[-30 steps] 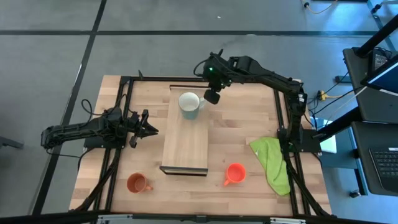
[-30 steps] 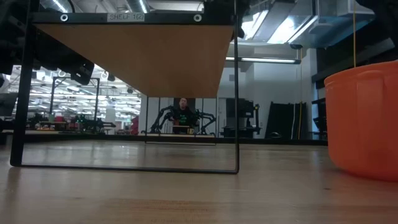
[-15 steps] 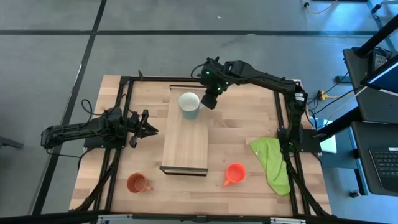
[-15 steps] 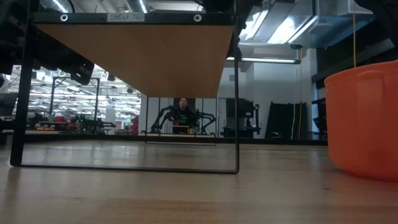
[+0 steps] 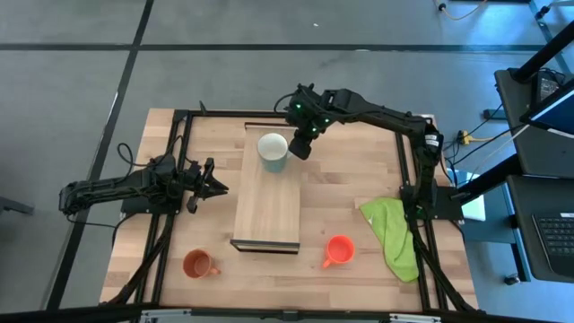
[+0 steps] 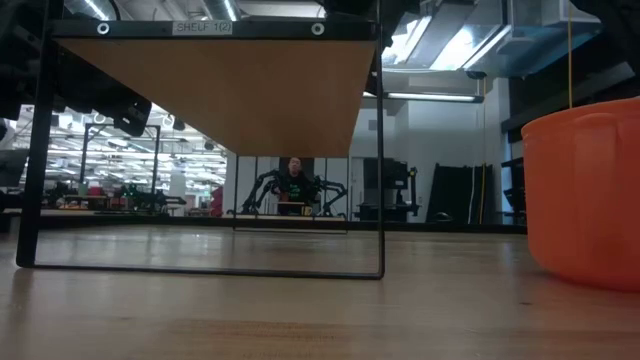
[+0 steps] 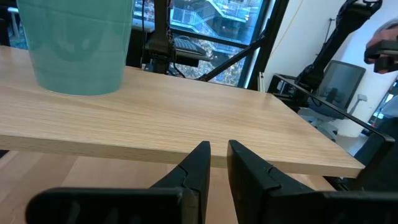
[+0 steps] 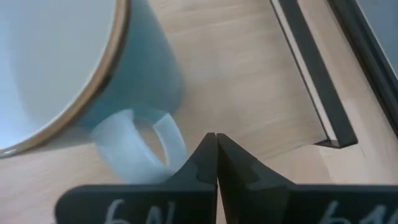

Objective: Stack small to large cups/mugs on shelf
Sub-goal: Put the blue mug on the shelf

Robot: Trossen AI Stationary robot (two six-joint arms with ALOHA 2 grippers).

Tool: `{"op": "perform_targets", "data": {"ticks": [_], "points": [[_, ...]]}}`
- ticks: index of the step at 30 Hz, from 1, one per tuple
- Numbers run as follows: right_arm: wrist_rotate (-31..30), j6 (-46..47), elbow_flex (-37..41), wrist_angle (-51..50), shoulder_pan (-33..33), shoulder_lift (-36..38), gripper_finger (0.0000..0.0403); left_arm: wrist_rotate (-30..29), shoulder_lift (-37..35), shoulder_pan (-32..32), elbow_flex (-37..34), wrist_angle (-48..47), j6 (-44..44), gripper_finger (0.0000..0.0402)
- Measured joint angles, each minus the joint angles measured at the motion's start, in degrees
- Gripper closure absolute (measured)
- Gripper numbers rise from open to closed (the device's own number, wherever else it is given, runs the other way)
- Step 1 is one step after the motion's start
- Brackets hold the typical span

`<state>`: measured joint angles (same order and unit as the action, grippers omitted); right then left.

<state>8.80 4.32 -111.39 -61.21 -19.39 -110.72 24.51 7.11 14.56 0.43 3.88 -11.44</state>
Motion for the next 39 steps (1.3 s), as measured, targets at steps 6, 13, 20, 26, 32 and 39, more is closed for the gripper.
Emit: {"op": "perform_targets", "data": {"ticks": [6, 13, 20, 26, 32, 39], "points": [[-0.11, 0.34, 0.0, -0.52, 1.45, 0.0, 0.04, 0.0, 0.0, 0.0, 0.02, 0.0, 0.0, 0.0351], [-0.1, 1.6, 0.0, -0.59, 3.28, 0.0, 0.04, 0.0, 0.0, -0.01, 0.0, 0.0, 0.0, 0.0351], [-0.12, 2.74, -0.02, -1.39, 4.48, -0.01, 0.04, 0.0, 0.0, 0.01, 0.01, 0.0, 0.0, 0.0351], [-8.95, 2.55, -0.04, -2.14, 5.05, 0.16, 0.04, 0.0, 0.0, -0.01, 0.02, 0.0, 0.0, 0.0351], [-19.55, -0.51, -0.13, 0.48, 3.94, 3.13, 0.0362, 0.0, 0.0, 0.0, 0.01, 0.0, 0.0, 0.0351], [-14.72, 0.17, -0.28, 5.63, 6.08, 10.01, 0.0311, 0.0, 0.0, 0.0, 0.0, 0.0, 0.0, 0.0351]]}}
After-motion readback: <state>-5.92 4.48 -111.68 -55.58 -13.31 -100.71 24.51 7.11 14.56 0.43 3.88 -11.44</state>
